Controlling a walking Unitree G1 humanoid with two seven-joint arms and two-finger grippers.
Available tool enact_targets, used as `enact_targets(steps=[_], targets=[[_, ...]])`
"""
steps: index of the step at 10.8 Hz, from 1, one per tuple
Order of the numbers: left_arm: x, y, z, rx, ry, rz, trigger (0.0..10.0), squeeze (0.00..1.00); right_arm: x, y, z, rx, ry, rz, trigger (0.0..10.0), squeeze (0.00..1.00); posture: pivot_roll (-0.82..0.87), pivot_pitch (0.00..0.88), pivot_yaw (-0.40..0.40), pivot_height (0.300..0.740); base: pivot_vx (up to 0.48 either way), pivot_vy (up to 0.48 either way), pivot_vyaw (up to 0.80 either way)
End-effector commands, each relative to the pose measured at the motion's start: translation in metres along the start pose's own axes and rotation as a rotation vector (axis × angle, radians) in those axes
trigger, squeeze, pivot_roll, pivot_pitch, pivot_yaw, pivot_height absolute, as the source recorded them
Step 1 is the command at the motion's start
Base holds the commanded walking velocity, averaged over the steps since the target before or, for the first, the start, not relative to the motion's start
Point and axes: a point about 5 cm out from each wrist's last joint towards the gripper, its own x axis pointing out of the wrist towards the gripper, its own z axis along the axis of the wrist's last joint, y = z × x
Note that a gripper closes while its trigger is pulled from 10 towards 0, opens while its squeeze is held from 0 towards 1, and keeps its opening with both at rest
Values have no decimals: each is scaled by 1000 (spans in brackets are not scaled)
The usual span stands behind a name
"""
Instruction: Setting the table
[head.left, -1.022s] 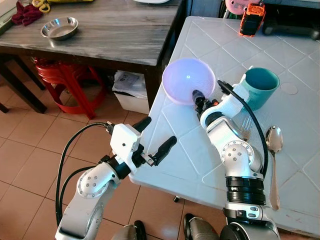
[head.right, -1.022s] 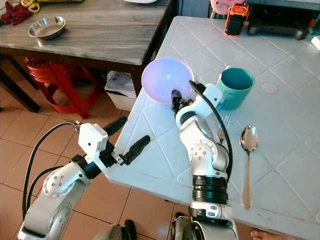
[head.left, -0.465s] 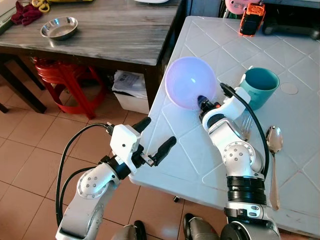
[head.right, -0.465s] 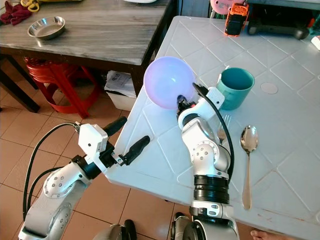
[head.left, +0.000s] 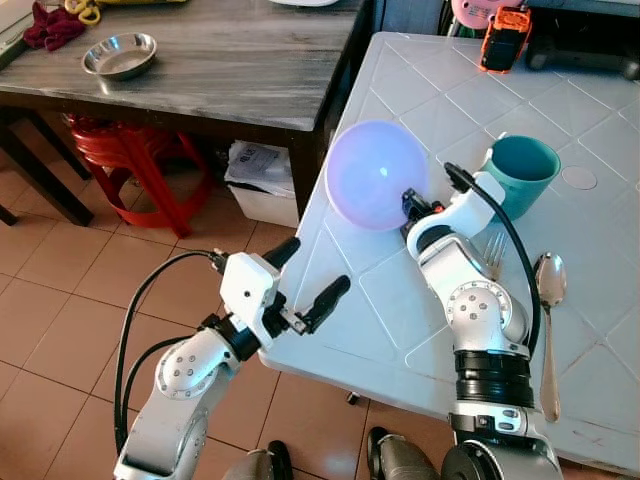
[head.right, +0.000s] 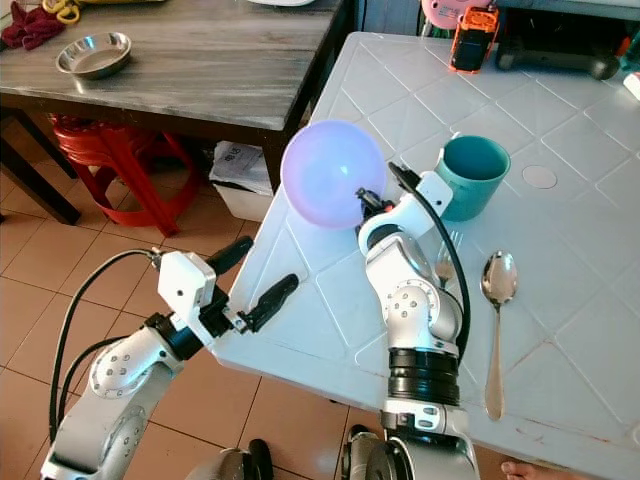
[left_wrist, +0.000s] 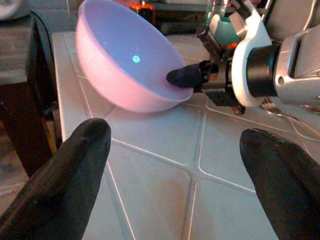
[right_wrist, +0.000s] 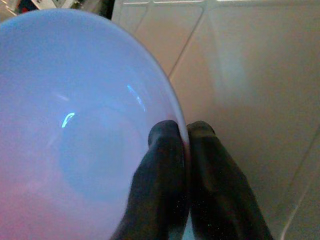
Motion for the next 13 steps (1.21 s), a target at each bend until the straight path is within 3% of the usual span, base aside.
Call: enact_targets(steps=[1,5,6,8,10,12,13], targets=[[-2,3,-1,23,-1,24,10000,0,1,-6,-8,4,36,-27,0,0,-147,224,51,740,0,0,0],[2,7,9,47,-34,60,10000,0,0,1,-6,16,29,15,0,0,-154,213,48,740,0,0,0],[4,13,15,64,-53,127,10000,0,-8,22,-6,39,25,137,0,0,-158,209,46,740,0,0,0],[8,22,18,74,-60,194,10000,0,-20,34,-2,-52,-38,240,0,0,-159,207,43,740,0,0,0],[10,35,19,97,-53,297,10000,0,-37,36,4,-233,-132,300,0,0,-170,208,44,740,0,0,0],[10,48,16,114,-32,416,10000,0,-56,25,9,-271,-178,300,1529,0,-182,207,47,740,0,0,0],[11,51,16,118,-38,462,10000,0,-62,19,9,-285,-187,289,1059,0,-188,205,47,740,0,0,0]])
